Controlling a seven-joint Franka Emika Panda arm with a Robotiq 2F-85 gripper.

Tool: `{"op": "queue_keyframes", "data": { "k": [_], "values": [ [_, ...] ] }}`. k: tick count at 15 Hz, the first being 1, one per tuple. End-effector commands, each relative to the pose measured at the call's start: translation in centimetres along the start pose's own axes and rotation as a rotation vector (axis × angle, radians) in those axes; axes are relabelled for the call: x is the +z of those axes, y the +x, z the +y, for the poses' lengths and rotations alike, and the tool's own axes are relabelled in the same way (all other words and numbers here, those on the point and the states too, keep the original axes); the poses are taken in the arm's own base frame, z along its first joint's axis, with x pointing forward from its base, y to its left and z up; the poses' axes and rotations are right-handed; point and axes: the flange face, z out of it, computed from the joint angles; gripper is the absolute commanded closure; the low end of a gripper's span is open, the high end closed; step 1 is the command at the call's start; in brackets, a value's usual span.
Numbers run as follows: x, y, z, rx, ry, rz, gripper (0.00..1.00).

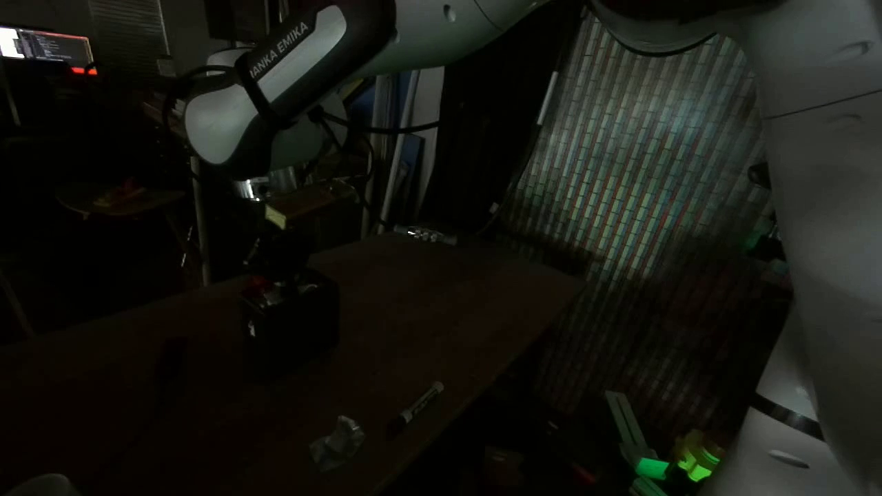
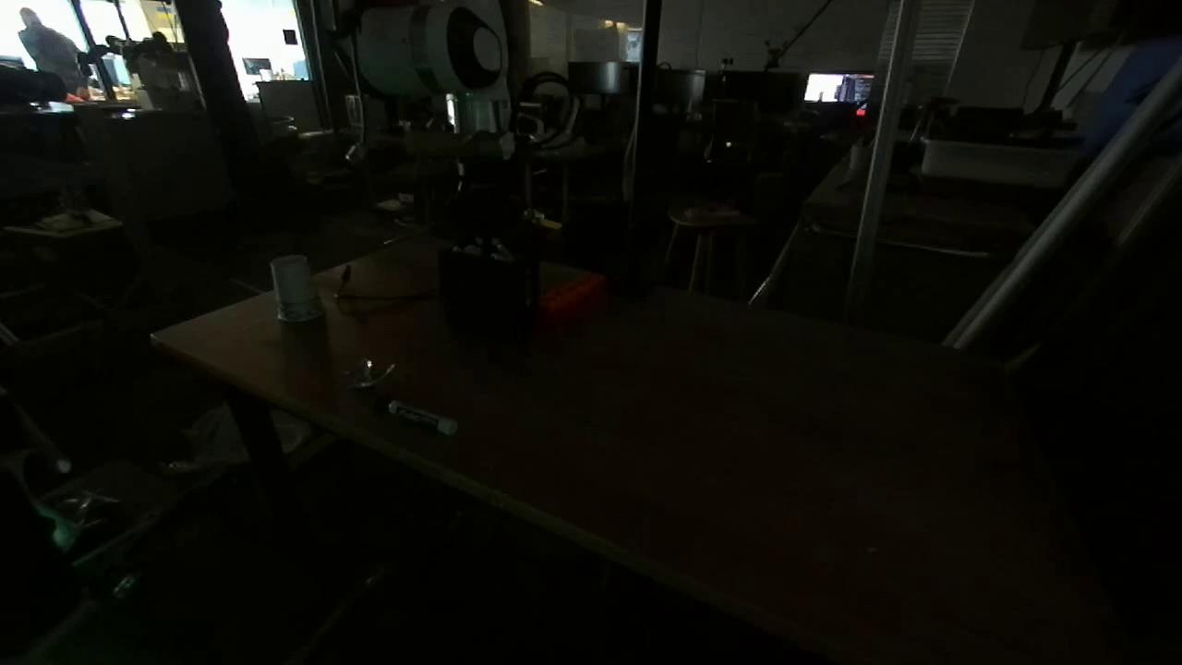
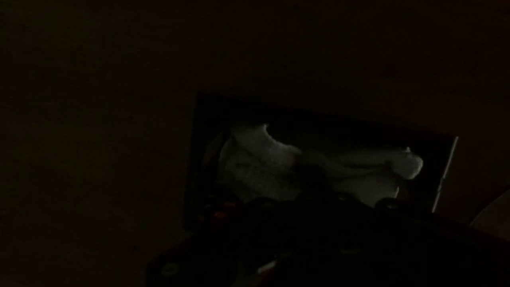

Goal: Put the white towel in the basket.

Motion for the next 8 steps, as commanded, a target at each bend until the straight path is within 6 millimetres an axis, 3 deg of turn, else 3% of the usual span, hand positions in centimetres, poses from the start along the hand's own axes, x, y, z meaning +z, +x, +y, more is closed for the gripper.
{"op": "queue_keyframes", "data": {
  "k": [1,5,8],
  "values": [
    [0.5,0.9,0.2,-0.016,0.016,0.023,1.0],
    [3.2,1.4,-0.6,-0.046,-0.004,0.001,1.0],
    [6.5,1.5,-1.6,-0.072,0.009,-0.047,1.0]
  ]
}}
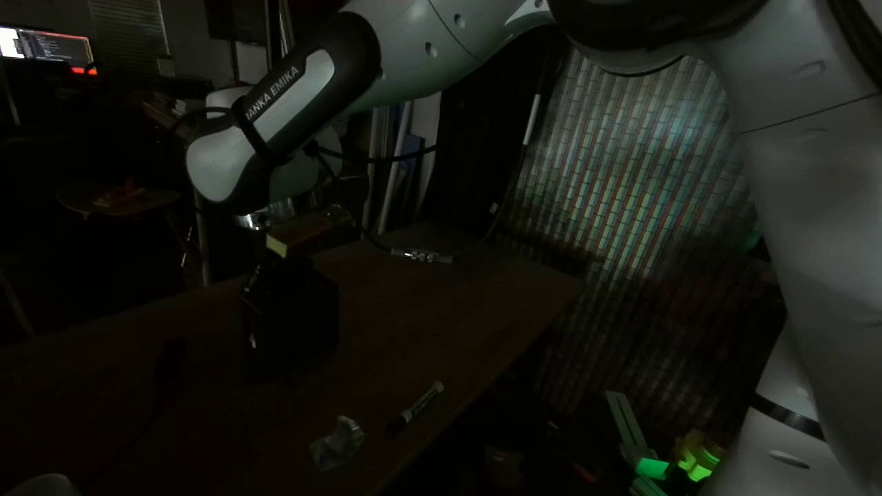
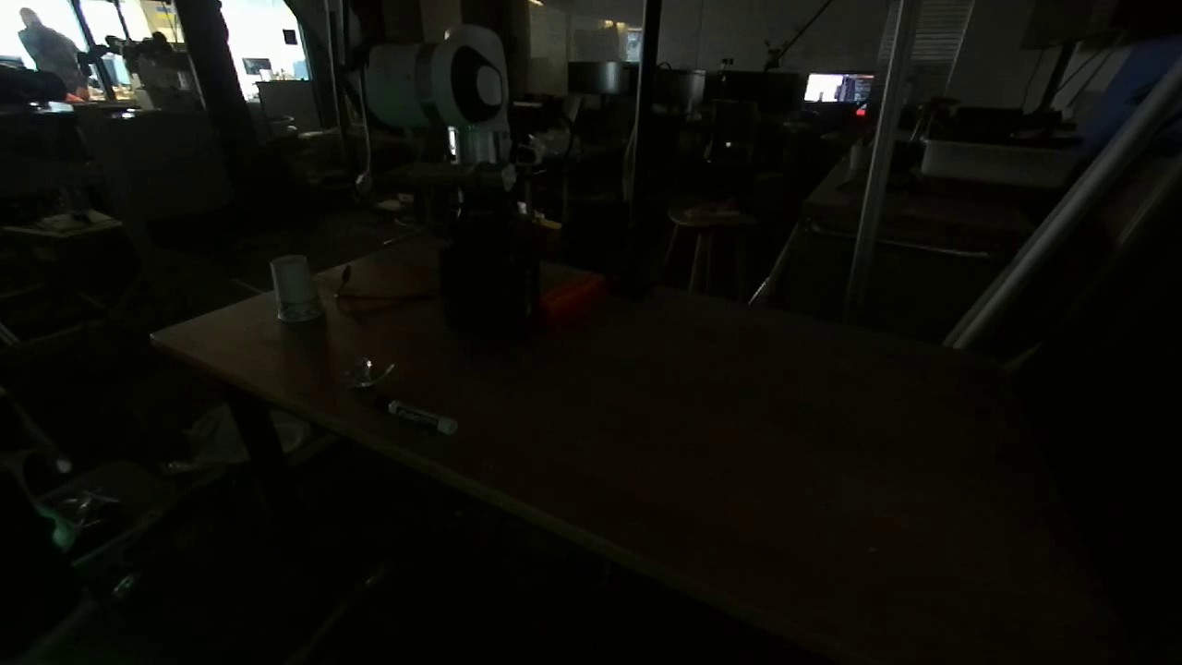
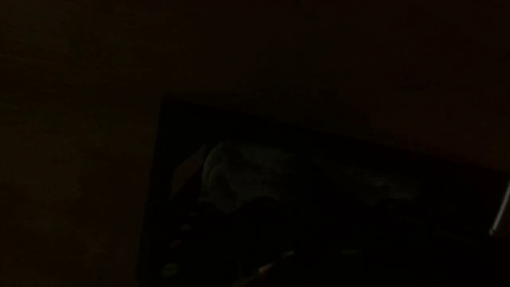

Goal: Put the white towel in the basket.

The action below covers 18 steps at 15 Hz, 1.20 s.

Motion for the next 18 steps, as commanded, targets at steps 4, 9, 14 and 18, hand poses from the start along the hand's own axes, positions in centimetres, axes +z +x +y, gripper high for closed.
{"op": "queue_keyframes", "data": {
  "k": [4,9,14,18],
  "values": [
    [4.2,0.9,-0.8,-0.043,0.017,-0.057,1.0],
    [1.8,0.1,-0.3,-0.019,-0.007,-0.043,1.0],
    [-3.4,-0.6,-0.3,0.012,-0.028,0.03,1.0],
    [-8.3,-1.6,-0.7,0.054,-0.055,0.117,1.0]
  ]
}}
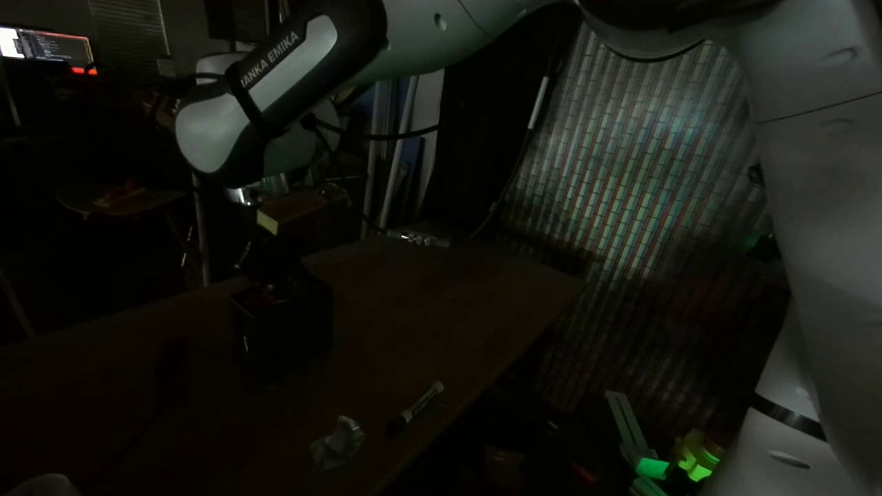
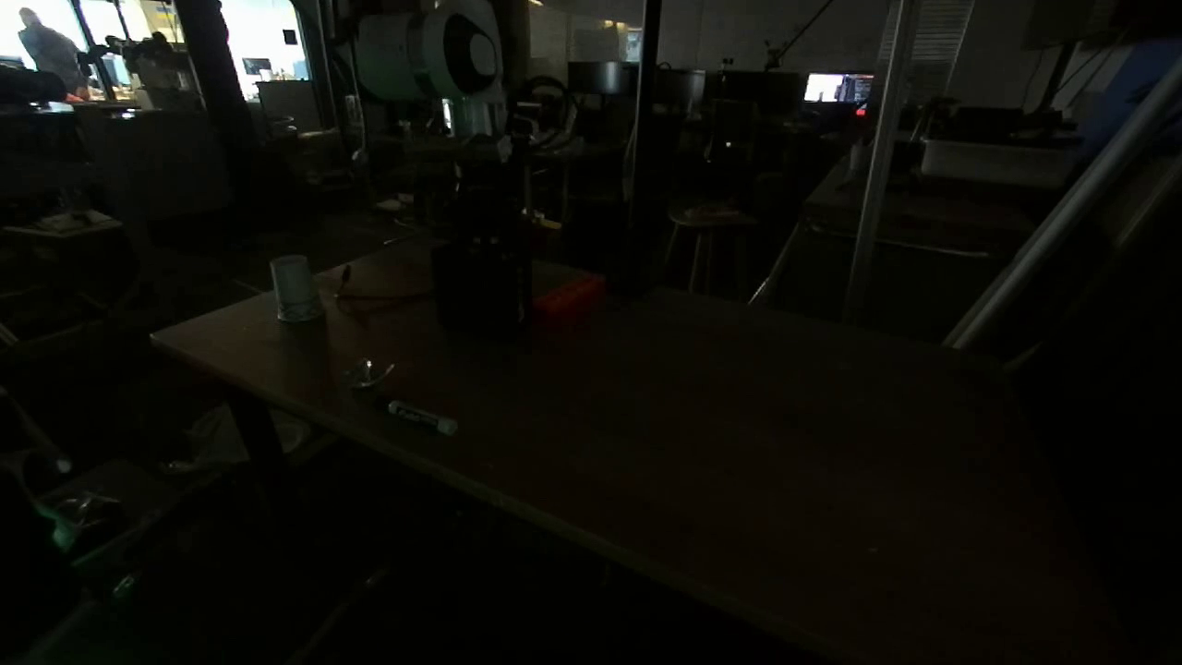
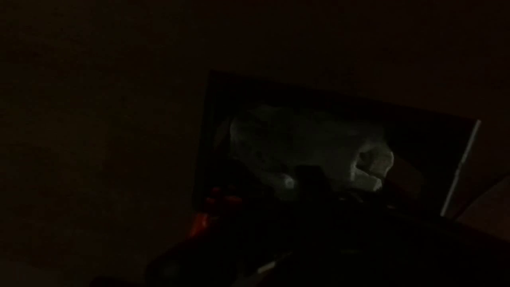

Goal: Put the white towel in the basket.

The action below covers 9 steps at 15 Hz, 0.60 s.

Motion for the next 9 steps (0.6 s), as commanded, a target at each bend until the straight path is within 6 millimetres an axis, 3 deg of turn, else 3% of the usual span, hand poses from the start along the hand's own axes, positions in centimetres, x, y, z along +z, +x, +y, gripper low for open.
{"op": "queue_keyframes", "data": {
  "k": [1,7,8,9],
  "values": [
    [-5.3,-1.7,-0.6,0.045,-0.039,0.08,1.0],
    [-10.4,-4.1,-2.8,0.142,-0.034,0.191,0.98],
    [-9.0,-2.4,-2.1,0.109,-0.027,0.144,0.98],
    [-9.5,-2.8,-2.5,0.119,-0.026,0.156,0.98]
  ]
}}
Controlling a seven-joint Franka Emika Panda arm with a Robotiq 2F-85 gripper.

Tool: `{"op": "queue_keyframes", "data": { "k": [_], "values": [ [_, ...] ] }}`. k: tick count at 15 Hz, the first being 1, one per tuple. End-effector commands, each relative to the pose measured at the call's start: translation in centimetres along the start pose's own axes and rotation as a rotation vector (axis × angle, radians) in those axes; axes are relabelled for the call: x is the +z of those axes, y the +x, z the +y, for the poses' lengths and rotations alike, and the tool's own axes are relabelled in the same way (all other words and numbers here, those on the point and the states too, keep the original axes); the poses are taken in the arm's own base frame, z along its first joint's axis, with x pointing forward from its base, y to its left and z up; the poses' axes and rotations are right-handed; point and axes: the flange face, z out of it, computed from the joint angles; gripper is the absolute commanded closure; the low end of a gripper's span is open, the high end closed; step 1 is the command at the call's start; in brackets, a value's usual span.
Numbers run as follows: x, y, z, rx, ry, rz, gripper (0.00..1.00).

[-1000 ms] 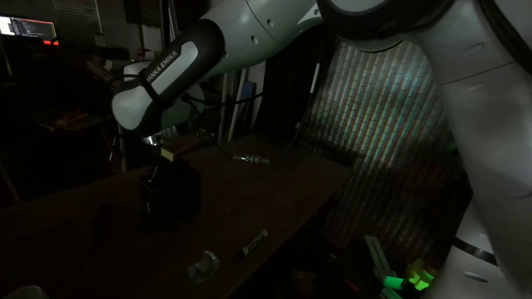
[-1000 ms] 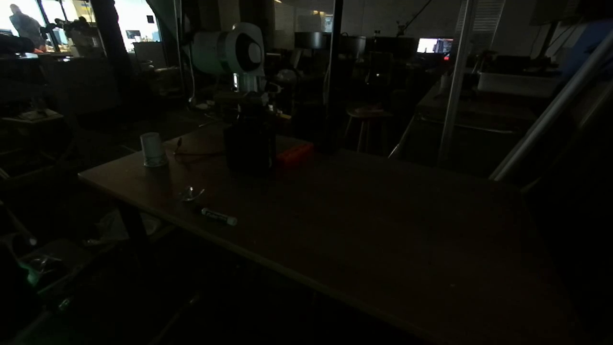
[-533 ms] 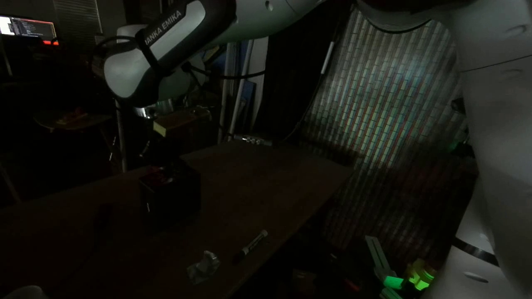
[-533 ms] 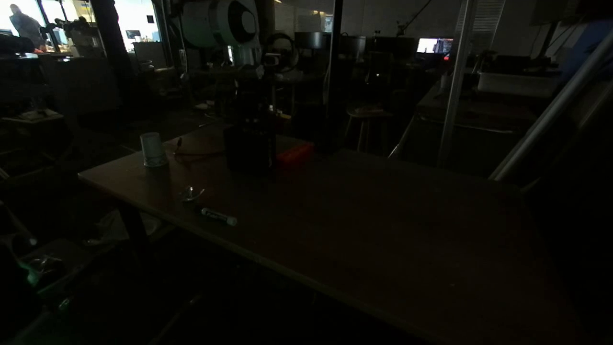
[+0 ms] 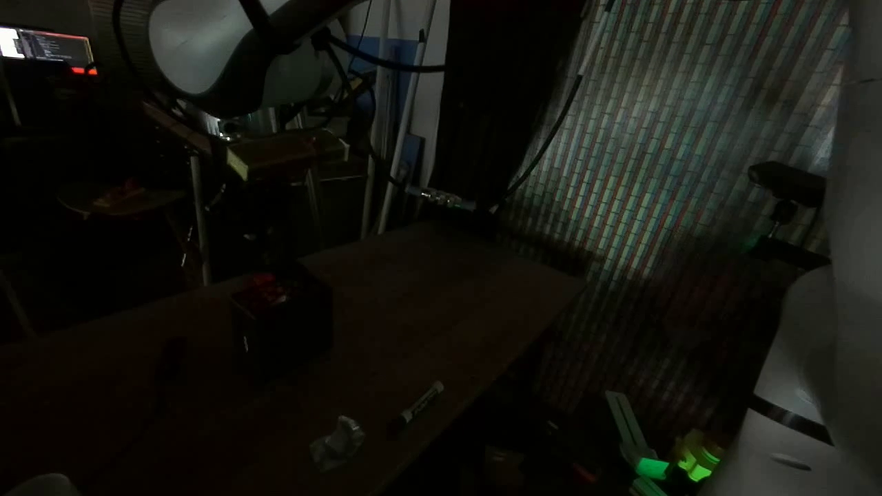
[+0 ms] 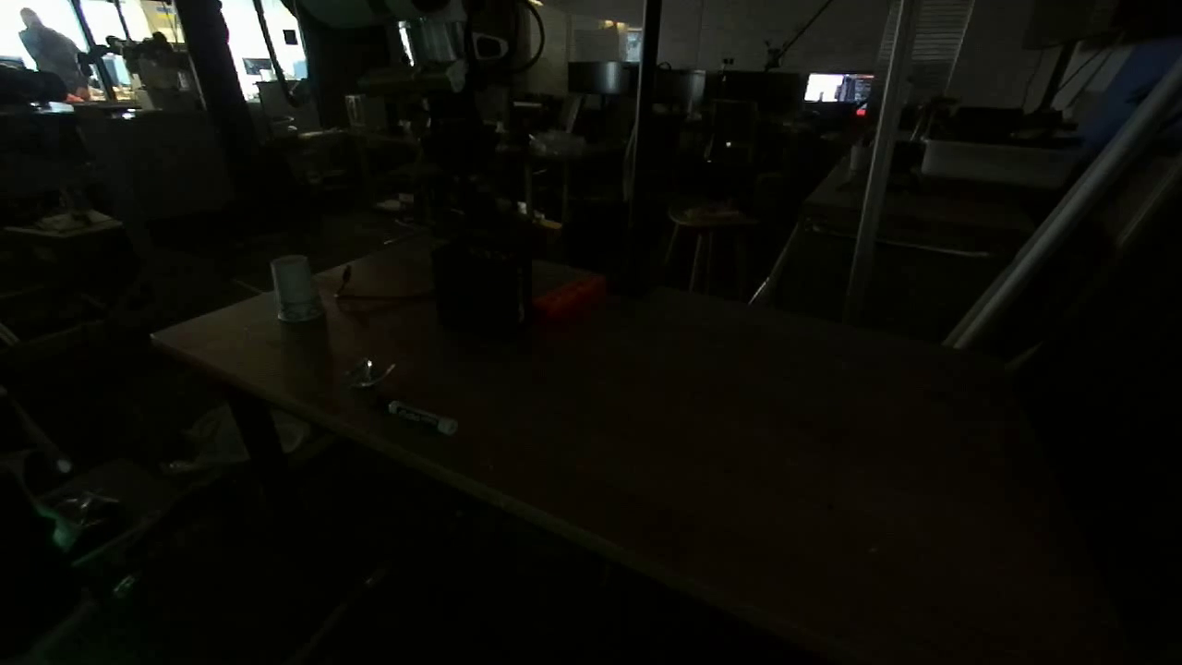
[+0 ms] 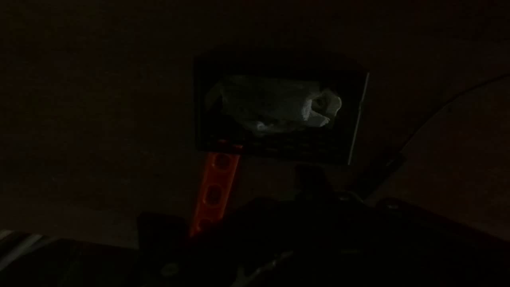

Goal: Put the white towel in the basket.

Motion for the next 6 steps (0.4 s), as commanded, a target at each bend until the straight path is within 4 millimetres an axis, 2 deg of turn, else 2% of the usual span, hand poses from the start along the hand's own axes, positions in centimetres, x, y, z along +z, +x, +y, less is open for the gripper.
{"op": "queue_keyframes", "data": {
  "k": [1,6],
  "values": [
    [-0.4,-0.3,-0.19,0.005,0.0,0.002,0.98],
    [-0.41,-0.79,-0.21,0.011,0.0,0.002,0.98]
  ]
}}
